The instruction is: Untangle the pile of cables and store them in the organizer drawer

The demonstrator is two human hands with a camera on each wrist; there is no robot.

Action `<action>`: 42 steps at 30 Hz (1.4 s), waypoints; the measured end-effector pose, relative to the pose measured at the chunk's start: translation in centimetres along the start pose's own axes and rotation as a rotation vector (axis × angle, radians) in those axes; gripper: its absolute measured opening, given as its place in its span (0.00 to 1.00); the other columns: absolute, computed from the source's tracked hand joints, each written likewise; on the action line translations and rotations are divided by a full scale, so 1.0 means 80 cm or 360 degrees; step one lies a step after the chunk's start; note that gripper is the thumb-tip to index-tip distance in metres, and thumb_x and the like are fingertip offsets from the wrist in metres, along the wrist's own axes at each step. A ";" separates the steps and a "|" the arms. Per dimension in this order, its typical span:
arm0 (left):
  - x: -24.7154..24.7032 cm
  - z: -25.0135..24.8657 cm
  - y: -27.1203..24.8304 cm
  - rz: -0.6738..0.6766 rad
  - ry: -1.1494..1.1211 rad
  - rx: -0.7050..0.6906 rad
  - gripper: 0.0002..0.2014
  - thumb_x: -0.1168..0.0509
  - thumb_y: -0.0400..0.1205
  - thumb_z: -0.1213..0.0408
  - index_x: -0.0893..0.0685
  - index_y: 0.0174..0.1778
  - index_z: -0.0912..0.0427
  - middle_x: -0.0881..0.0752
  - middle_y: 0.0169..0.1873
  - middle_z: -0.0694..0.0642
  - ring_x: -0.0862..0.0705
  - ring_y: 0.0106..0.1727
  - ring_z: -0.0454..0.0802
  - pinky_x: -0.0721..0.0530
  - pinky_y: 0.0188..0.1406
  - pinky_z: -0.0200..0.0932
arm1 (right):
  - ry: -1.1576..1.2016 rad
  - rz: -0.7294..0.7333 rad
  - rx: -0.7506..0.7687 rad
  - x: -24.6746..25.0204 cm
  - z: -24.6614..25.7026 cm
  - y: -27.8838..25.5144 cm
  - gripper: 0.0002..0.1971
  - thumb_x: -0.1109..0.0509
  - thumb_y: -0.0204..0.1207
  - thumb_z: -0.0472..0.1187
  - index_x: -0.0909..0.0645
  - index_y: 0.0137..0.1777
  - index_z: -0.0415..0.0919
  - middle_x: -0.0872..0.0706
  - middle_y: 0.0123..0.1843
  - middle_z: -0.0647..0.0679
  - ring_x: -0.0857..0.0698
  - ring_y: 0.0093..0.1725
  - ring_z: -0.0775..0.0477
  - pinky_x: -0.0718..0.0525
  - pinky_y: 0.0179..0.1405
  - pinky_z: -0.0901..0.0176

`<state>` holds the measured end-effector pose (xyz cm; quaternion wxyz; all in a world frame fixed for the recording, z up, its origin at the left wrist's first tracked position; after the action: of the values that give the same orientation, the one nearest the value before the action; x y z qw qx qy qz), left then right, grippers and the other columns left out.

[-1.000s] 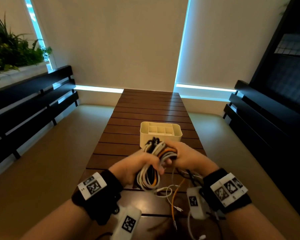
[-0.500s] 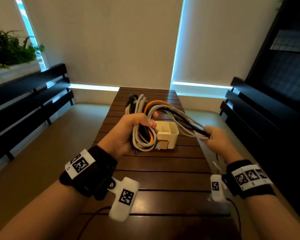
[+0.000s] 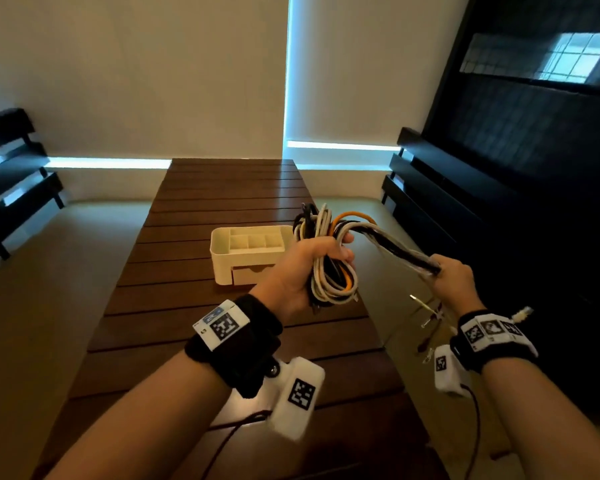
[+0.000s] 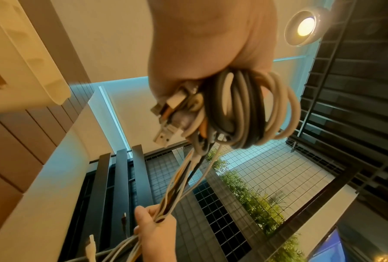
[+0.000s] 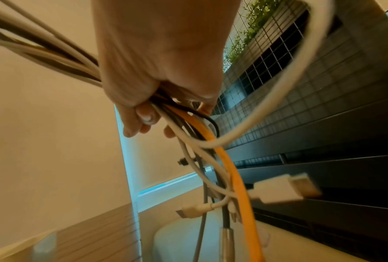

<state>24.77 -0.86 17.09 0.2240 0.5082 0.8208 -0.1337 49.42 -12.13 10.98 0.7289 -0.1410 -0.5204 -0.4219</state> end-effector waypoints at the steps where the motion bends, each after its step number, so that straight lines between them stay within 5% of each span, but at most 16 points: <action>1: -0.005 0.001 0.007 0.0001 -0.0024 -0.0012 0.11 0.38 0.66 0.72 0.18 0.43 0.62 0.16 0.25 0.52 0.16 0.29 0.46 0.15 0.32 0.38 | 0.0029 -0.0017 -0.0020 -0.002 -0.006 -0.002 0.05 0.27 0.72 0.42 0.19 0.39 0.43 0.13 0.37 0.38 0.15 0.45 0.34 0.19 0.49 0.43; 4: -0.020 0.005 0.023 0.0045 -0.0108 -0.0026 0.11 0.38 0.66 0.72 0.18 0.44 0.62 0.17 0.26 0.52 0.17 0.30 0.47 0.17 0.36 0.42 | 0.0069 0.0087 -0.0198 -0.031 -0.040 -0.018 0.07 0.27 0.72 0.41 0.15 0.48 0.40 0.12 0.44 0.38 0.16 0.50 0.35 0.19 0.52 0.46; 7: -0.025 0.025 0.034 0.0047 -0.0074 0.0045 0.12 0.37 0.67 0.72 0.18 0.46 0.63 0.17 0.27 0.52 0.18 0.28 0.47 0.18 0.37 0.45 | -0.0028 0.0189 -0.0373 -0.052 -0.087 -0.036 0.07 0.31 0.75 0.42 0.14 0.46 0.40 0.13 0.45 0.36 0.17 0.50 0.35 0.18 0.51 0.46; 10: -0.020 0.060 0.034 0.0024 0.0004 0.0176 0.12 0.36 0.66 0.73 0.18 0.45 0.63 0.18 0.26 0.53 0.19 0.26 0.46 0.18 0.30 0.40 | -0.0227 -0.0066 -0.0560 -0.027 -0.135 -0.039 0.10 0.38 0.78 0.38 0.16 0.48 0.36 0.15 0.41 0.33 0.18 0.46 0.32 0.15 0.45 0.43; 13: -0.013 0.077 0.033 -0.0043 0.0041 0.0179 0.12 0.35 0.65 0.73 0.17 0.43 0.63 0.17 0.28 0.54 0.18 0.29 0.48 0.17 0.33 0.41 | -0.0245 -0.0436 -0.0619 0.017 -0.143 -0.036 0.08 0.36 0.77 0.34 0.16 0.50 0.34 0.16 0.43 0.29 0.20 0.50 0.28 0.25 0.52 0.38; 16: -0.014 0.055 0.028 -0.0039 0.0027 0.0064 0.11 0.36 0.67 0.74 0.18 0.44 0.62 0.17 0.29 0.54 0.16 0.32 0.49 0.17 0.41 0.47 | 0.0122 -0.0506 -0.0383 0.040 -0.108 -0.022 0.07 0.35 0.78 0.33 0.16 0.49 0.34 0.15 0.37 0.31 0.16 0.44 0.29 0.24 0.47 0.44; 19: -0.002 0.007 0.017 -0.0106 0.0013 -0.0120 0.08 0.38 0.71 0.79 0.20 0.39 0.62 0.17 0.25 0.54 0.15 0.28 0.47 0.14 0.32 0.39 | 0.0810 -0.0400 -0.0310 0.040 -0.050 -0.012 0.10 0.35 0.79 0.41 0.17 0.41 0.39 0.19 0.27 0.39 0.18 0.28 0.42 0.21 0.35 0.54; 23: 0.034 -0.054 -0.013 -0.0293 -0.0112 -0.0333 0.07 0.39 0.67 0.76 0.21 0.35 0.59 0.19 0.24 0.53 0.17 0.27 0.47 0.15 0.30 0.37 | 0.1208 -0.0358 -0.0086 0.033 0.054 -0.015 0.04 0.30 0.75 0.41 0.16 0.41 0.42 0.18 0.31 0.48 0.20 0.32 0.46 0.20 0.36 0.54; 27: 0.069 -0.128 -0.060 -0.0498 -0.0149 -0.0650 0.09 0.45 0.75 0.76 0.25 0.36 0.58 0.20 0.22 0.49 0.18 0.26 0.44 0.14 0.30 0.39 | 0.1029 0.0051 0.0223 -0.027 0.138 -0.024 0.08 0.31 0.75 0.36 0.22 0.36 0.47 0.23 0.29 0.49 0.23 0.31 0.48 0.26 0.32 0.58; 30: 0.072 -0.175 -0.088 -0.0414 -0.0161 -0.0815 0.09 0.46 0.74 0.74 0.26 0.33 0.57 0.22 0.23 0.48 0.21 0.26 0.43 0.16 0.30 0.37 | 0.0750 0.0512 0.0425 -0.096 0.173 -0.043 0.07 0.32 0.77 0.38 0.23 0.39 0.51 0.23 0.29 0.54 0.22 0.32 0.51 0.22 0.33 0.59; 35: 0.082 -0.194 -0.092 -0.0432 -0.0100 -0.0846 0.10 0.45 0.74 0.74 0.25 0.31 0.58 0.21 0.23 0.49 0.22 0.26 0.43 0.18 0.30 0.36 | 0.0401 0.0816 0.0384 -0.176 0.191 -0.072 0.09 0.32 0.75 0.47 0.24 0.34 0.59 0.18 0.36 0.57 0.18 0.49 0.46 0.25 0.60 0.47; 39: 0.111 -0.173 -0.098 -0.0582 -0.0162 -0.0782 0.09 0.43 0.71 0.74 0.24 0.29 0.58 0.22 0.23 0.50 0.21 0.23 0.44 0.19 0.25 0.37 | 0.0116 0.1004 0.0231 -0.211 0.171 -0.088 0.06 0.30 0.68 0.45 0.25 0.35 0.56 0.16 0.45 0.53 0.20 0.58 0.47 0.31 0.63 0.45; 40: 0.116 -0.170 -0.100 -0.0618 -0.0151 -0.0787 0.10 0.43 0.72 0.75 0.23 0.28 0.58 0.21 0.23 0.51 0.21 0.23 0.44 0.18 0.25 0.36 | 0.0087 0.1111 0.0224 -0.220 0.162 -0.093 0.07 0.28 0.65 0.46 0.23 0.40 0.59 0.17 0.50 0.52 0.22 0.63 0.43 0.30 0.65 0.40; 42: 0.126 -0.167 -0.106 -0.0692 -0.0138 -0.0775 0.16 0.46 0.76 0.77 0.21 0.26 0.58 0.21 0.22 0.51 0.20 0.22 0.44 0.18 0.25 0.35 | 0.0013 0.1349 0.0317 -0.235 0.152 -0.103 0.39 0.19 0.57 0.53 0.30 0.69 0.54 0.27 0.68 0.46 0.31 0.73 0.36 0.32 0.71 0.35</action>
<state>10.25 9.11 23.49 0.3399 0.2464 0.9076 0.0002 33.43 -0.49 -2.35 0.8497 -0.2697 -0.4519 -0.0337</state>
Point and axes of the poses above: each hand's wrist, its own y-axis towards the middle knuckle, its own x-axis out of the back of the hand, z = x × y, the point moved 6 cm from there along y, towards the middle knuckle
